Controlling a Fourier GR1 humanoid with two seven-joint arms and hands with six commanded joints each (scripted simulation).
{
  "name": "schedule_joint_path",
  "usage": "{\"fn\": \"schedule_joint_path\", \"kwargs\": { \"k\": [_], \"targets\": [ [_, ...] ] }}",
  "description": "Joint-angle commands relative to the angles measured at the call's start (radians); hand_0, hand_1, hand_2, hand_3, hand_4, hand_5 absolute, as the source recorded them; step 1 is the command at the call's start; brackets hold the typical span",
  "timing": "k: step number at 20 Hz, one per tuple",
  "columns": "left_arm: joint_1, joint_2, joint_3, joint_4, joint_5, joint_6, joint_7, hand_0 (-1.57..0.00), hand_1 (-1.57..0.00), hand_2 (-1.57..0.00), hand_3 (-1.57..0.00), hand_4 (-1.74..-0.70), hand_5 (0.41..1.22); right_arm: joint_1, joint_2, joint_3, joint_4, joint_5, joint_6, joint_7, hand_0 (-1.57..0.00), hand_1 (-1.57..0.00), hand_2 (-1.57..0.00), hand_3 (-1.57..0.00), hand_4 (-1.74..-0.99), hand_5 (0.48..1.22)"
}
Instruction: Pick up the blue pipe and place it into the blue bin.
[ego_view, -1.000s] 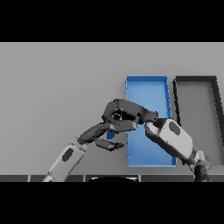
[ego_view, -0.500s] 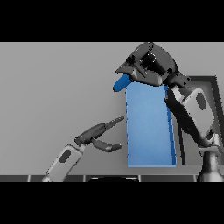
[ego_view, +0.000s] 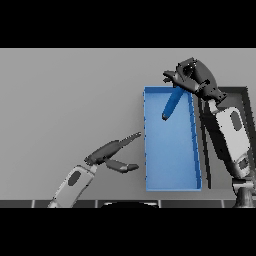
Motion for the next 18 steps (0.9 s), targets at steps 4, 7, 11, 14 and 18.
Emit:
{"fn": "schedule_joint_path", "kwargs": {
  "k": [4,7,11,14,18],
  "targets": [
    [0.002,0.002,0.0,-0.004,0.003,-0.002,-0.007,0.0,0.0,0.0,0.0,-0.89,0.466,0.139,0.01,0.008,-0.025,0.021,-0.054,0.096,-1.57,-1.57,-1.57,-1.57,-1.741,1.12],
    [-0.004,0.0,0.0,0.005,-0.009,0.005,-0.015,0.0,0.0,0.0,0.0,-0.88,0.463,0.211,0.009,0.035,-0.042,0.039,-0.057,0.147,-1.57,-1.57,-1.57,-1.57,-1.694,1.124],
    [-0.002,0.0,-0.001,0.004,-0.009,0.006,-0.012,0.0,0.0,0.0,0.0,-0.89,0.457,0.221,0.006,0.052,-0.027,0.076,-0.006,0.149,-1.57,-1.57,-1.57,-1.33,-1.599,1.11],
    [-0.009,-0.009,0.001,0.012,-0.009,0.011,0.015,0.0,0.0,0.0,0.0,-0.89,0.454,0.244,-0.096,0.288,0.082,-0.106,-0.154,0.148,-1.04,-0.93,-0.89,-0.72,-1.455,1.164],
    [0.018,0.001,-0.006,-0.023,0.004,0.004,0.012,0.0,0.0,0.0,0.0,-0.89,0.453,0.156,-0.199,0.533,0.108,-0.276,-0.186,0.149,-0.43,-0.38,-0.36,-0.29,-1.242,1.081]
  ]
}}
